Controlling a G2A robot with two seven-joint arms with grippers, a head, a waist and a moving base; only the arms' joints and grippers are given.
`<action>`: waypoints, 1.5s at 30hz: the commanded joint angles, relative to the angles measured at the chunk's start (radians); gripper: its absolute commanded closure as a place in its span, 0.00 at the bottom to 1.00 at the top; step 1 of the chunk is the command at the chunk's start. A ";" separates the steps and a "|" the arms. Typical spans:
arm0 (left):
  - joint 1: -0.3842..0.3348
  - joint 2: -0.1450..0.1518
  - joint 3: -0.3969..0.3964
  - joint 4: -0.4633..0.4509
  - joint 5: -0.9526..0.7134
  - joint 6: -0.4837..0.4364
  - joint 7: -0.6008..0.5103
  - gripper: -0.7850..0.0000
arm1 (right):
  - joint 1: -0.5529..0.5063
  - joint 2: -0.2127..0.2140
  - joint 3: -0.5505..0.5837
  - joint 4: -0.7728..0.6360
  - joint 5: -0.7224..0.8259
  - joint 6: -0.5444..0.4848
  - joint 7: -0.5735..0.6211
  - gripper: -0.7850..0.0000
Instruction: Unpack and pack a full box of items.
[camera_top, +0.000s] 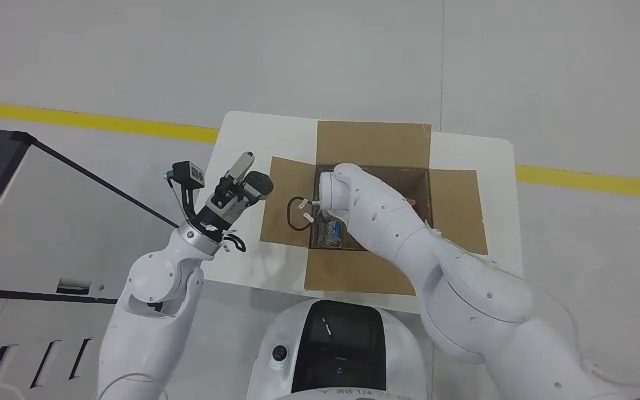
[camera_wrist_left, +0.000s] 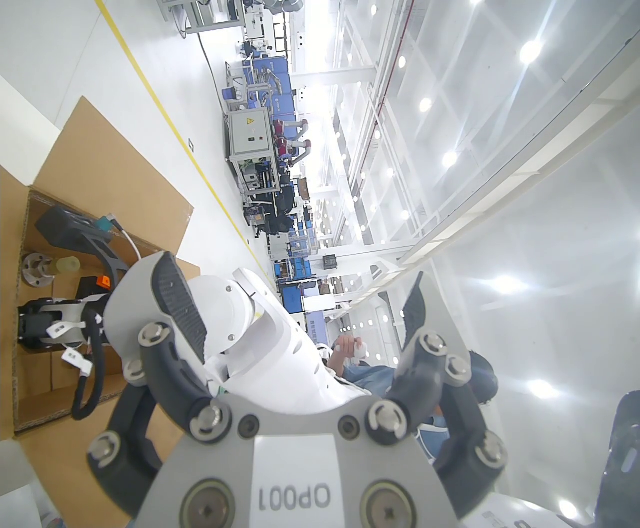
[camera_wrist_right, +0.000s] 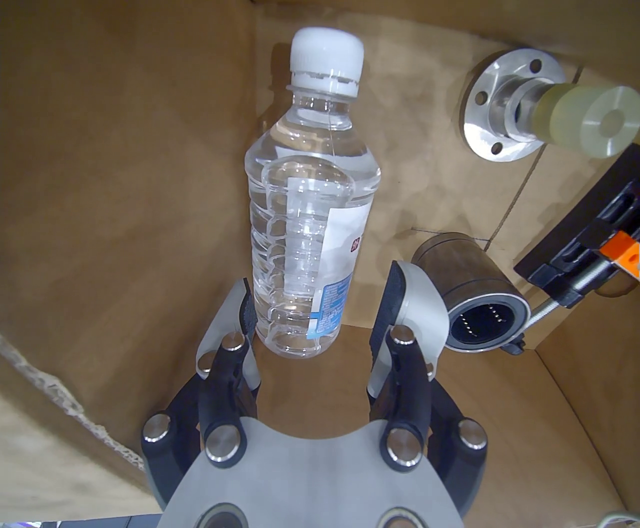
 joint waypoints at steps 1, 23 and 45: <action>0.000 0.000 0.000 0.000 0.000 0.000 0.000 0.00 | 0.004 -0.004 0.012 0.020 0.009 0.000 -0.009 0.39; 0.000 0.000 0.000 0.000 0.000 0.000 0.000 0.00 | -0.020 -0.043 0.052 0.104 -0.020 -0.043 -0.055 0.42; 0.000 0.000 0.000 0.000 0.000 0.000 0.000 0.00 | -0.062 -0.074 0.080 0.168 -0.064 -0.044 -0.129 0.45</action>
